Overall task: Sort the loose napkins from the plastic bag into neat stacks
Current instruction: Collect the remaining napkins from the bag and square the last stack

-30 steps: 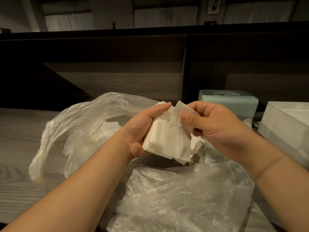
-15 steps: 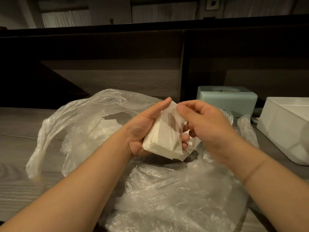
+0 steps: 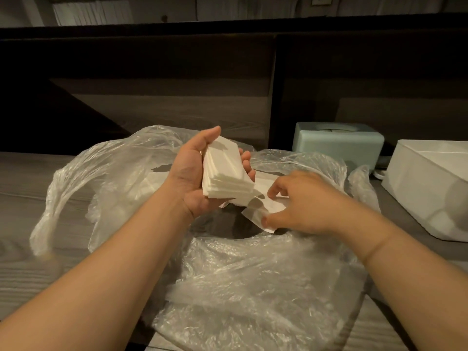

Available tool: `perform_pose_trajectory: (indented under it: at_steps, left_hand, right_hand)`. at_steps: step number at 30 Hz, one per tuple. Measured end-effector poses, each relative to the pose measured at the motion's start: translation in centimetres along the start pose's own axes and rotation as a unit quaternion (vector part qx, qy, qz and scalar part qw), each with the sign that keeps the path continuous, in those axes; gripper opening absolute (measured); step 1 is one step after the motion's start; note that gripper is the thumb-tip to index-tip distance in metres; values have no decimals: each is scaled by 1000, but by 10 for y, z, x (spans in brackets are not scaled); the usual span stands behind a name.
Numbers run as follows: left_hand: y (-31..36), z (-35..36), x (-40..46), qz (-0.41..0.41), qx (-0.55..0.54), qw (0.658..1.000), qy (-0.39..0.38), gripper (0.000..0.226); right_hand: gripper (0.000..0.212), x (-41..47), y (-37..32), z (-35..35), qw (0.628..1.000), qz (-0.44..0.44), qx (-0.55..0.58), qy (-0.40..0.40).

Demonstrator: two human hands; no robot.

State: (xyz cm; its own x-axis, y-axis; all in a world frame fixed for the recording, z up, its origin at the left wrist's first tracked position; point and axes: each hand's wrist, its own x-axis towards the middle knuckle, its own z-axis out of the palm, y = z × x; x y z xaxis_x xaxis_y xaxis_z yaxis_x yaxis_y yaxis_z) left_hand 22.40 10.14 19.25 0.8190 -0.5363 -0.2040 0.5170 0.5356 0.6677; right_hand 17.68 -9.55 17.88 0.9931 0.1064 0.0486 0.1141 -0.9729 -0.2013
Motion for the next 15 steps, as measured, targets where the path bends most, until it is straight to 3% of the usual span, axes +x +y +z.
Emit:
perform_pose_trajectory:
  at_steps: [4,9,15]
  left_hand:
    - [-1,1,0,4,3,1000,7,60]
    - [-1,2,0,7,12,1000,15,62]
    - [-1,3,-1,2,8,1000,13,58]
  right_hand:
    - [48,-1,-2,-1,1000,0,7,-4]
    - [17,2,2,2,998,6,43,46]
    - [11,4,4,-2,980,26,160,118]
